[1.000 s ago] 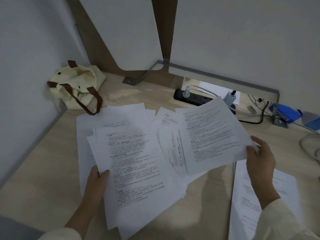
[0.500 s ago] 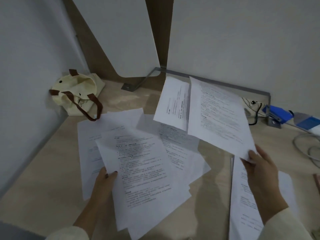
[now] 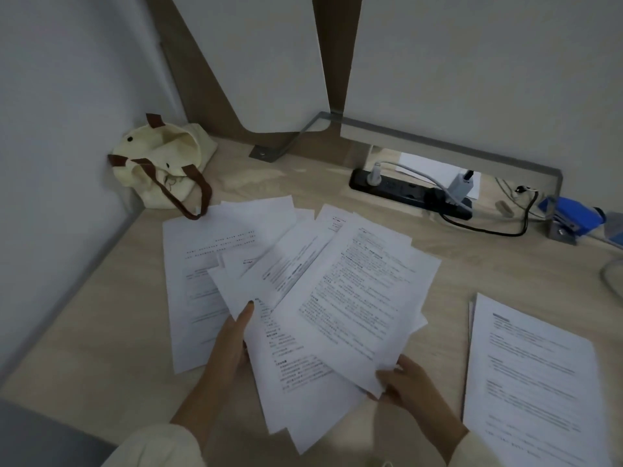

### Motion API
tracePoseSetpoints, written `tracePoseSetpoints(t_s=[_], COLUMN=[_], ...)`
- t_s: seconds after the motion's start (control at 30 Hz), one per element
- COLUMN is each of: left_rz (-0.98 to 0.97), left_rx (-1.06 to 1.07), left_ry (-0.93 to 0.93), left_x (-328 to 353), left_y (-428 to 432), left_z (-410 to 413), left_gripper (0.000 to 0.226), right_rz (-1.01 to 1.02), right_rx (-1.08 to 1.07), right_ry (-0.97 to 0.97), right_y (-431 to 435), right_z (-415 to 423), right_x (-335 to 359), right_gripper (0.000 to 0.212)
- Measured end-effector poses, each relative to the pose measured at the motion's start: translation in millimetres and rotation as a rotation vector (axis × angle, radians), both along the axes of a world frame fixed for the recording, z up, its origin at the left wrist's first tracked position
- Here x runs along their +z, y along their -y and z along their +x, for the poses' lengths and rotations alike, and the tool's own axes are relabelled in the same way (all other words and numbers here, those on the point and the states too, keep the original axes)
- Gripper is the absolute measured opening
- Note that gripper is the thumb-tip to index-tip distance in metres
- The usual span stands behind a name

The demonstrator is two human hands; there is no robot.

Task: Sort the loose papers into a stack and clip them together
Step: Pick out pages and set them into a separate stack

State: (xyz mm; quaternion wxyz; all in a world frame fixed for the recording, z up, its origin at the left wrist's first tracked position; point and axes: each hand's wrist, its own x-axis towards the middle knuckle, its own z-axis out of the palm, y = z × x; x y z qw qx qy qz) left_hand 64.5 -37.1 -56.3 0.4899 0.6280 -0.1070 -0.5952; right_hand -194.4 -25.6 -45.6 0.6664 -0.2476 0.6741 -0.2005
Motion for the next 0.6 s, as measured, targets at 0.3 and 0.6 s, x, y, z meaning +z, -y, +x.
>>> tracePoseSetpoints(t_s=[0.3, 0.6], left_rz=[0.053, 0.091], left_rx=[-0.016, -0.110], left_ry=[0.183, 0.131], left_x=[-20, -27], left_y=[11, 14], left_z=[9, 11], left_gripper=[0.045, 0.032], right_rz=[0.172, -0.241], right_rx=[0.378, -0.149], right_ry=[0.146, -0.119], right_y=[1, 63], right_z=[-2, -8], right_x=[-3, 2], right_gripper=[0.041, 0.027])
